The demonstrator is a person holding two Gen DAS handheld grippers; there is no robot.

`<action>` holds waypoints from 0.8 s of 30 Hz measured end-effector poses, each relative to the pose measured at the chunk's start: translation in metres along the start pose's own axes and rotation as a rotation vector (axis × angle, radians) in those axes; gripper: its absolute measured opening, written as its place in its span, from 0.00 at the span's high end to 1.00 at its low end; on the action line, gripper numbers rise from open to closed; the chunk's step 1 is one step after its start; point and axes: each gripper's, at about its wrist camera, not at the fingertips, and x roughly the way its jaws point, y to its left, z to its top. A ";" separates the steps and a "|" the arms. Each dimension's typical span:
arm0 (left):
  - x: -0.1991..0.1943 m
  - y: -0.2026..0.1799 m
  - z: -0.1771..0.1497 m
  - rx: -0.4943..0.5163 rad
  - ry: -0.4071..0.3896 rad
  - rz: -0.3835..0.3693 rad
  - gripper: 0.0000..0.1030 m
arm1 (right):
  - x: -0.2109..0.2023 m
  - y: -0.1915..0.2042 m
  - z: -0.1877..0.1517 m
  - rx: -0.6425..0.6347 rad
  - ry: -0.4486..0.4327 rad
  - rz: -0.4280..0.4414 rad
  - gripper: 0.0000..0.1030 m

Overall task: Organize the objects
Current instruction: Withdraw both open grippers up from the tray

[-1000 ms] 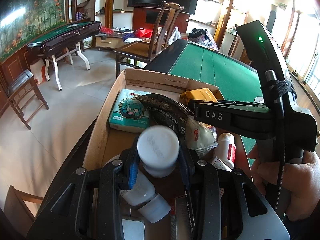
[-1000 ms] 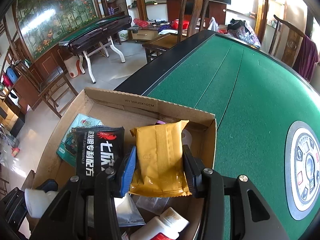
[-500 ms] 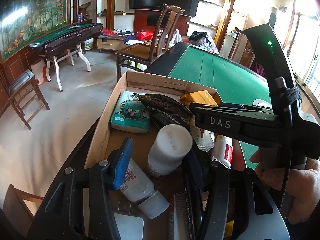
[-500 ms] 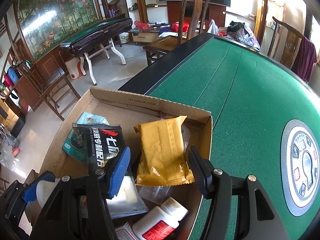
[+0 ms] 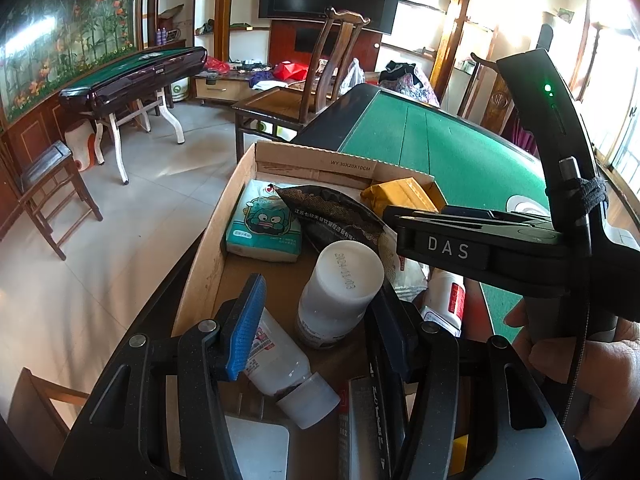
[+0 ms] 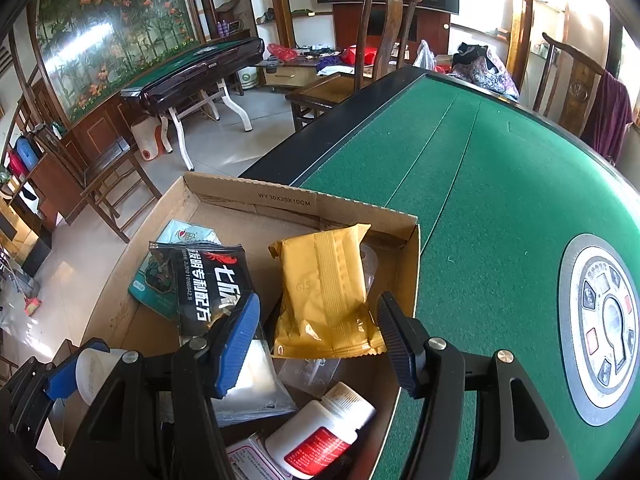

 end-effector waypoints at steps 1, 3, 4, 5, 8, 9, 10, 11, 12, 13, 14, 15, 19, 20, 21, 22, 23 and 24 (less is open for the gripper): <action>-0.001 0.000 -0.001 0.001 -0.001 0.001 0.47 | -0.001 0.000 -0.001 0.000 -0.001 0.001 0.41; -0.003 0.000 -0.002 0.002 -0.004 0.002 0.47 | -0.004 0.000 -0.002 0.001 -0.005 0.002 0.41; -0.003 0.000 -0.002 0.001 -0.006 0.002 0.47 | -0.005 0.000 -0.003 0.001 -0.006 0.003 0.41; -0.004 0.000 -0.002 0.000 -0.008 0.002 0.47 | -0.007 0.000 -0.004 0.001 -0.008 0.005 0.41; -0.009 0.000 -0.004 -0.001 -0.015 0.002 0.47 | -0.010 0.000 -0.006 0.005 -0.012 0.007 0.41; -0.010 0.000 -0.004 -0.001 -0.017 0.001 0.47 | -0.011 0.001 -0.007 0.005 -0.013 0.006 0.41; -0.011 0.000 -0.005 0.000 -0.018 0.000 0.47 | -0.013 0.001 -0.008 0.005 -0.014 0.006 0.41; -0.012 0.000 -0.005 0.001 -0.021 0.000 0.47 | -0.014 0.002 -0.009 0.005 -0.016 0.007 0.41; -0.013 -0.001 -0.006 0.001 -0.023 0.001 0.47 | -0.014 0.001 -0.009 0.006 -0.015 0.008 0.41; -0.013 -0.001 -0.007 0.003 -0.024 0.001 0.47 | -0.015 0.001 -0.009 0.006 -0.015 0.009 0.41; -0.014 -0.001 -0.007 0.004 -0.024 0.002 0.47 | -0.016 0.001 -0.010 0.007 -0.015 0.010 0.41; -0.014 -0.002 -0.008 0.005 -0.024 0.002 0.47 | -0.017 0.001 -0.010 0.008 -0.017 0.009 0.41; -0.016 -0.002 -0.009 0.005 -0.029 0.004 0.47 | -0.021 0.002 -0.014 0.011 -0.021 0.016 0.41; -0.017 -0.002 -0.009 0.006 -0.031 0.003 0.47 | -0.022 0.002 -0.015 0.010 -0.022 0.016 0.41; -0.018 -0.001 -0.010 0.006 -0.033 0.004 0.47 | -0.024 0.003 -0.017 0.009 -0.022 0.015 0.41; -0.020 -0.001 -0.010 0.006 -0.034 0.005 0.47 | -0.024 0.003 -0.016 0.011 -0.022 0.016 0.41; -0.021 0.000 -0.010 0.005 -0.036 0.005 0.47 | -0.024 0.003 -0.016 0.011 -0.023 0.017 0.41; -0.022 0.000 -0.010 0.005 -0.038 0.005 0.47 | -0.026 0.002 -0.018 0.014 -0.024 0.019 0.41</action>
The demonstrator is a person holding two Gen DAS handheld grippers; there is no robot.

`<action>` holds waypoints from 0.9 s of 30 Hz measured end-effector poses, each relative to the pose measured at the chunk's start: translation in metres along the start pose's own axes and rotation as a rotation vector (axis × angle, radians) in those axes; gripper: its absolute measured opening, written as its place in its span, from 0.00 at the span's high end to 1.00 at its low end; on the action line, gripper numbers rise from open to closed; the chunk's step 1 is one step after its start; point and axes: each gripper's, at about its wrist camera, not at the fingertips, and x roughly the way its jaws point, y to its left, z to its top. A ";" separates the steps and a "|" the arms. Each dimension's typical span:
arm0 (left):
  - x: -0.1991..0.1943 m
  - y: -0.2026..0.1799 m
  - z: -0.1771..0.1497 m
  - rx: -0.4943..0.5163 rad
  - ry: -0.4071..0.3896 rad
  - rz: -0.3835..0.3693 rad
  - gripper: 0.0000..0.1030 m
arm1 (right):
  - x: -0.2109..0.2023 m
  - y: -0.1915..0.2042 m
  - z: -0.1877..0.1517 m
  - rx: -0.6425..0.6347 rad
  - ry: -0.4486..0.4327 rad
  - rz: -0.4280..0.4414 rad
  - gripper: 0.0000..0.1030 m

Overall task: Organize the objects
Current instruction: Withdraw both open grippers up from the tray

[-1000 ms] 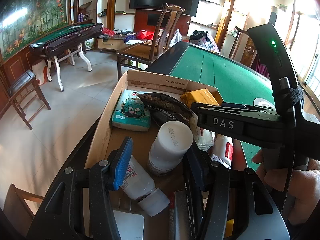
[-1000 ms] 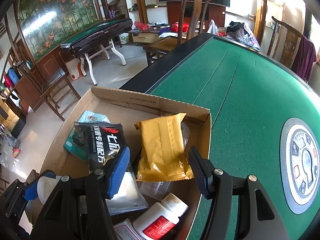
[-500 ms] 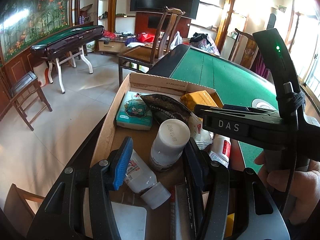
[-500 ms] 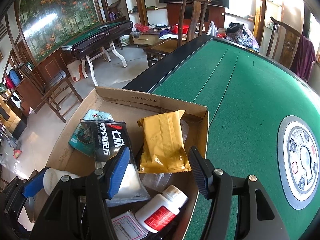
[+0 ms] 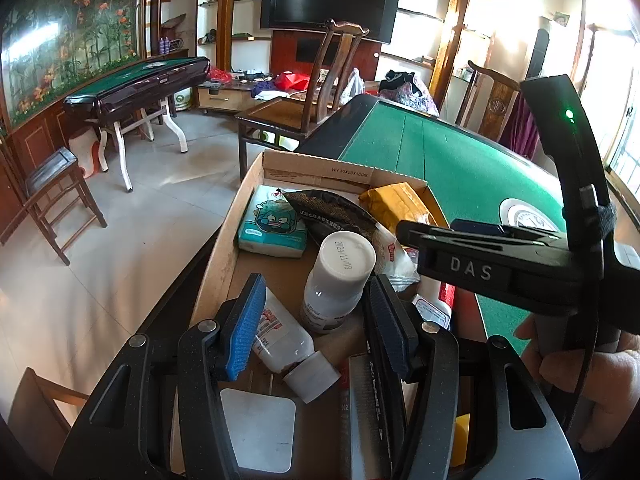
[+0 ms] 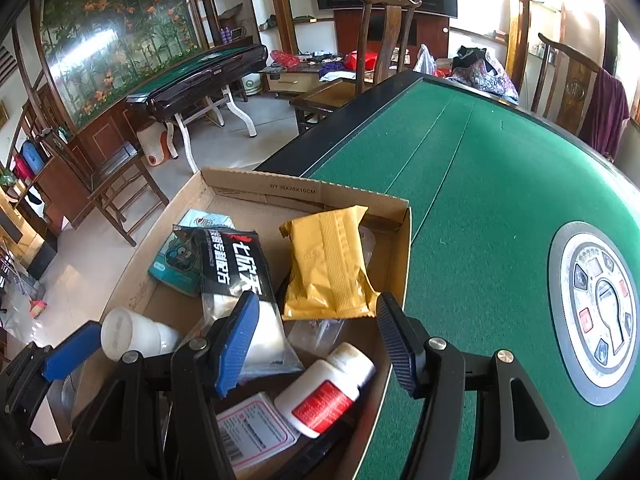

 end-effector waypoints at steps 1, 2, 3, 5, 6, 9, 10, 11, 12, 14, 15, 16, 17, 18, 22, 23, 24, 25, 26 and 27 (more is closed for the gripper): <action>-0.001 0.000 0.000 0.000 -0.001 0.001 0.47 | -0.002 0.000 -0.001 0.002 -0.001 0.002 0.41; -0.002 0.000 0.000 0.001 -0.002 0.002 0.47 | -0.003 0.000 -0.003 0.004 -0.003 0.005 0.41; -0.002 0.000 -0.001 0.001 -0.004 0.002 0.47 | -0.006 0.001 -0.006 0.005 -0.004 0.009 0.41; -0.005 -0.001 -0.002 0.003 -0.006 0.002 0.47 | -0.010 0.002 -0.010 0.007 -0.007 0.017 0.41; -0.006 -0.002 -0.003 0.003 -0.009 0.002 0.47 | -0.013 0.002 -0.013 0.009 -0.009 0.021 0.41; -0.007 -0.003 -0.005 0.001 -0.017 -0.002 0.47 | -0.018 0.004 -0.020 0.012 -0.011 0.038 0.41; -0.008 -0.004 -0.006 0.000 -0.019 -0.002 0.47 | -0.020 0.005 -0.023 0.011 -0.014 0.044 0.41; -0.010 -0.004 -0.007 0.000 -0.022 -0.003 0.47 | -0.022 0.006 -0.026 0.011 -0.016 0.047 0.41; -0.011 -0.004 -0.007 -0.001 -0.024 -0.003 0.47 | -0.024 0.006 -0.029 0.010 -0.019 0.051 0.41; -0.014 -0.004 -0.009 -0.002 -0.030 -0.001 0.47 | -0.028 0.006 -0.035 0.015 -0.021 0.058 0.41; -0.015 -0.004 -0.009 -0.002 -0.032 -0.002 0.47 | -0.031 0.007 -0.039 0.017 -0.025 0.061 0.41; -0.015 -0.004 -0.010 -0.003 -0.035 0.000 0.47 | -0.033 0.006 -0.042 0.018 -0.028 0.064 0.41; -0.016 -0.005 -0.011 -0.001 -0.038 0.002 0.47 | -0.036 0.007 -0.047 0.018 -0.031 0.069 0.41; -0.016 -0.005 -0.012 0.000 -0.042 0.002 0.47 | -0.038 0.006 -0.049 0.019 -0.033 0.072 0.41; -0.020 -0.009 -0.016 0.004 -0.057 0.003 0.47 | -0.048 0.001 -0.062 0.034 -0.046 0.082 0.40; -0.021 -0.010 -0.017 0.003 -0.060 0.001 0.47 | -0.050 0.000 -0.063 0.036 -0.050 0.084 0.40; -0.023 -0.011 -0.018 0.005 -0.064 -0.001 0.47 | -0.054 -0.002 -0.066 0.039 -0.058 0.086 0.40; -0.025 -0.011 -0.019 0.006 -0.067 -0.002 0.47 | -0.057 -0.002 -0.068 0.040 -0.062 0.090 0.40; -0.027 -0.012 -0.021 0.008 -0.073 0.001 0.47 | -0.059 -0.002 -0.071 0.040 -0.067 0.094 0.40; -0.029 -0.013 -0.022 0.009 -0.078 0.002 0.47 | -0.063 -0.002 -0.073 0.040 -0.075 0.094 0.40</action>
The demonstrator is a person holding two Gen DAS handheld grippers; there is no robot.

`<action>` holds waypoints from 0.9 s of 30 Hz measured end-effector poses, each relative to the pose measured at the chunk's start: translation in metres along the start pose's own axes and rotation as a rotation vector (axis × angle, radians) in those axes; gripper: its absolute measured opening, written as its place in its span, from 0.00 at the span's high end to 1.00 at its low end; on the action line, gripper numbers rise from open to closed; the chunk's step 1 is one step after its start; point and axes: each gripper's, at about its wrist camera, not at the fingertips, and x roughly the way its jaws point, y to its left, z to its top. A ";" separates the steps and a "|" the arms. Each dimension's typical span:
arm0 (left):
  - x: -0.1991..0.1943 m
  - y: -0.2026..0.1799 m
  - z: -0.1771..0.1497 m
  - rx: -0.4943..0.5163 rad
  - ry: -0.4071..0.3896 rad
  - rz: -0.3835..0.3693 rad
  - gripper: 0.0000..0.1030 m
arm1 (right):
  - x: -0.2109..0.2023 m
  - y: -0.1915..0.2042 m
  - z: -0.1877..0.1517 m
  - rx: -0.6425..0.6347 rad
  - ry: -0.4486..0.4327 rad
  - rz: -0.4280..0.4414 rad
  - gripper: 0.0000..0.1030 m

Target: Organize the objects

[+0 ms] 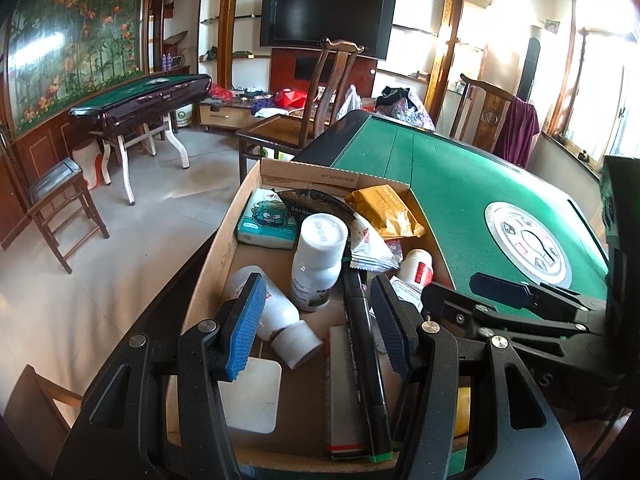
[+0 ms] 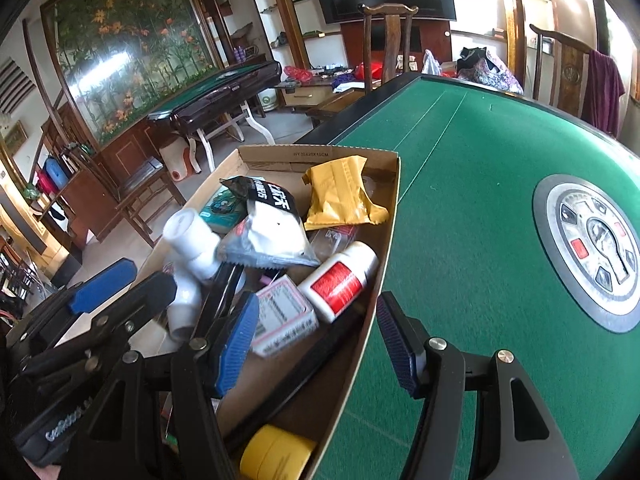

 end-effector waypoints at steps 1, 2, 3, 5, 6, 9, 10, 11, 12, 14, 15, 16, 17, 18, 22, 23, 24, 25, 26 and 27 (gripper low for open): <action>-0.002 -0.001 -0.001 0.001 -0.005 -0.001 0.47 | -0.004 -0.001 -0.003 -0.001 -0.008 -0.006 0.40; -0.004 -0.002 -0.002 0.002 -0.013 -0.001 0.47 | -0.007 -0.001 -0.005 -0.003 -0.015 -0.008 0.40; -0.006 -0.003 -0.003 0.005 -0.017 0.002 0.47 | -0.010 -0.001 -0.007 -0.002 -0.023 -0.007 0.40; -0.010 -0.003 -0.006 0.008 -0.033 0.014 0.47 | -0.016 -0.002 -0.013 0.000 -0.037 -0.009 0.38; -0.011 -0.002 -0.008 0.010 -0.040 0.018 0.47 | -0.019 -0.003 -0.015 0.001 -0.043 -0.009 0.38; -0.019 0.001 -0.014 0.004 -0.075 0.033 0.46 | -0.027 -0.008 -0.023 0.024 -0.069 -0.009 0.38; -0.023 0.002 -0.018 0.006 -0.094 0.037 0.44 | -0.031 -0.010 -0.028 0.032 -0.082 -0.014 0.37; -0.025 0.003 -0.022 0.010 -0.110 0.043 0.42 | -0.034 -0.010 -0.033 0.035 -0.092 -0.018 0.37; -0.028 0.003 -0.026 0.015 -0.125 0.054 0.36 | -0.037 -0.009 -0.038 0.032 -0.105 -0.027 0.37; -0.034 0.001 -0.036 0.042 -0.159 0.097 0.33 | -0.043 -0.004 -0.048 0.012 -0.130 -0.045 0.37; -0.036 0.000 -0.040 0.055 -0.169 0.117 0.33 | -0.047 -0.001 -0.054 0.000 -0.151 -0.062 0.37; -0.037 -0.003 -0.045 0.071 -0.176 0.138 0.33 | -0.050 0.002 -0.059 -0.008 -0.167 -0.067 0.37; -0.039 -0.003 -0.049 0.084 -0.180 0.144 0.33 | -0.053 0.005 -0.063 -0.014 -0.181 -0.068 0.37; -0.040 -0.004 -0.052 0.092 -0.182 0.148 0.33 | -0.057 0.009 -0.067 -0.021 -0.199 -0.069 0.37; -0.048 -0.003 -0.058 0.106 -0.188 0.153 0.30 | -0.073 0.020 -0.077 -0.048 -0.258 -0.074 0.37; -0.050 -0.004 -0.060 0.110 -0.189 0.154 0.30 | -0.077 0.023 -0.079 -0.057 -0.273 -0.078 0.35; -0.052 -0.003 -0.062 0.109 -0.194 0.157 0.30 | -0.080 0.024 -0.081 -0.063 -0.286 -0.079 0.33; -0.055 -0.002 -0.063 0.101 -0.202 0.159 0.30 | -0.082 0.026 -0.083 -0.067 -0.291 -0.077 0.32; -0.057 -0.001 -0.063 0.092 -0.202 0.137 0.30 | -0.082 0.027 -0.084 -0.067 -0.290 -0.073 0.30; -0.060 -0.001 -0.064 0.088 -0.198 0.108 0.26 | -0.083 0.027 -0.085 -0.063 -0.288 -0.069 0.30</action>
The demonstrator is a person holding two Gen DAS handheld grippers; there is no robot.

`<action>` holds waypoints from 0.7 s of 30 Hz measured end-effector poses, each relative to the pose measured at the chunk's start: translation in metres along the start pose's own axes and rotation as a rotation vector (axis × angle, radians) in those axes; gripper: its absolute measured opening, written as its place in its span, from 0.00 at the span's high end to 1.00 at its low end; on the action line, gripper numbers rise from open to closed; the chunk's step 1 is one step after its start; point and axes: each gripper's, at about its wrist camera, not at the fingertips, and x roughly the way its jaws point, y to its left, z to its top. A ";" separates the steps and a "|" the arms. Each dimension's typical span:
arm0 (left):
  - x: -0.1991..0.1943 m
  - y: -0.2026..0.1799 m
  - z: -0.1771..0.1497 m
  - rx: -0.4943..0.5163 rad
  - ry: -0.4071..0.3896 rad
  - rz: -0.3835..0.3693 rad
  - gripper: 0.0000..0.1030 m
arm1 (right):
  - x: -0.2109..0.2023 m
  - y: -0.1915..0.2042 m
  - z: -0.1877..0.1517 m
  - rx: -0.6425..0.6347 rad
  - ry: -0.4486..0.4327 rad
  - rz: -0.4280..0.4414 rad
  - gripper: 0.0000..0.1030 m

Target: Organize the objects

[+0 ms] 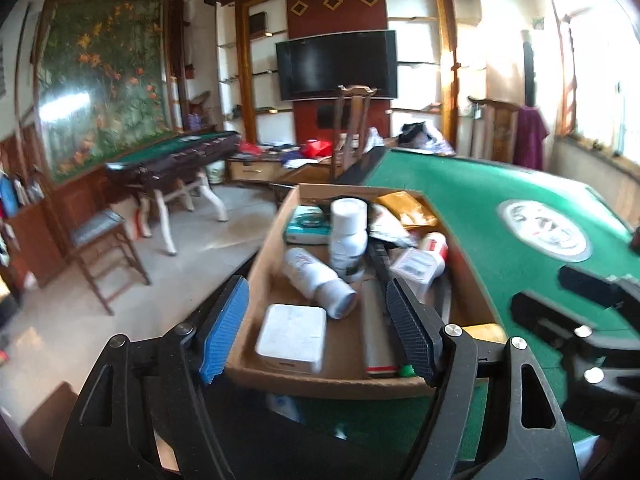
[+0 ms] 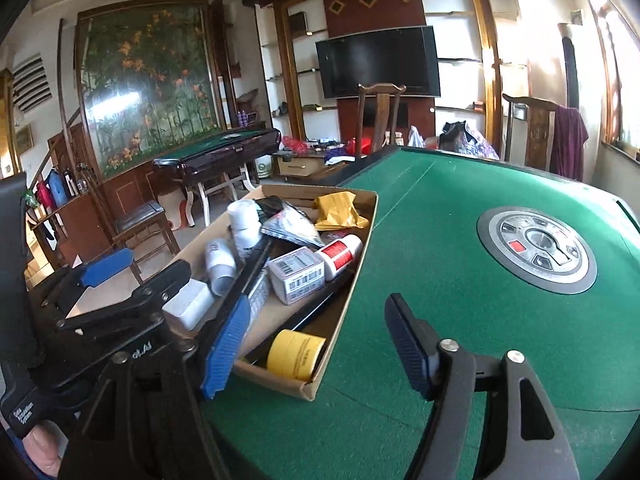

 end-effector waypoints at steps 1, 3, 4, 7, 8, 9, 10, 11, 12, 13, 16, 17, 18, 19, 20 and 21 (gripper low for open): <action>-0.002 0.000 0.000 -0.005 0.002 -0.016 0.19 | -0.001 -0.001 -0.001 0.006 -0.002 0.003 0.30; -0.006 -0.001 0.002 0.006 0.013 -0.031 0.19 | -0.002 -0.004 -0.001 0.014 0.000 0.003 0.30; -0.007 -0.002 0.003 0.021 0.037 -0.057 0.19 | -0.003 -0.005 -0.001 0.017 -0.002 0.002 0.30; -0.004 -0.007 0.006 0.042 0.110 -0.045 0.19 | -0.004 -0.010 0.000 0.033 -0.007 0.002 0.30; -0.003 -0.007 0.006 0.033 0.130 -0.025 0.19 | -0.004 -0.010 0.000 0.035 -0.008 0.004 0.30; -0.001 -0.007 0.005 0.025 0.140 -0.010 0.19 | -0.005 -0.010 0.000 0.036 -0.010 0.005 0.30; 0.000 -0.007 0.004 0.019 0.152 -0.014 0.19 | -0.006 -0.011 0.000 0.036 -0.010 0.005 0.30; 0.001 -0.005 0.003 0.012 0.151 -0.028 0.19 | -0.006 -0.011 -0.001 0.035 -0.010 0.005 0.30; 0.001 -0.003 0.002 -0.003 0.152 -0.025 0.19 | -0.005 -0.011 -0.001 0.036 -0.008 0.007 0.30; 0.001 -0.001 0.001 -0.014 0.155 -0.013 0.19 | -0.005 -0.011 -0.001 0.036 -0.005 0.006 0.30; -0.004 0.005 0.002 -0.031 0.095 0.015 0.19 | -0.005 -0.010 -0.002 0.031 0.004 -0.002 0.30; -0.008 0.006 0.002 -0.021 0.066 0.026 0.19 | -0.004 -0.010 -0.002 0.029 0.006 -0.005 0.30; -0.010 0.006 0.002 -0.010 0.047 0.042 0.19 | -0.005 -0.009 -0.002 0.026 0.004 -0.007 0.30; -0.012 0.006 0.002 0.003 0.029 0.064 0.19 | -0.005 -0.008 -0.002 0.021 0.002 -0.009 0.30; -0.014 0.004 0.001 0.026 0.010 0.082 0.19 | -0.006 -0.006 -0.003 0.009 -0.002 -0.018 0.29; -0.015 0.003 0.002 0.038 0.015 0.101 0.19 | -0.006 -0.002 -0.002 -0.006 -0.006 -0.028 0.29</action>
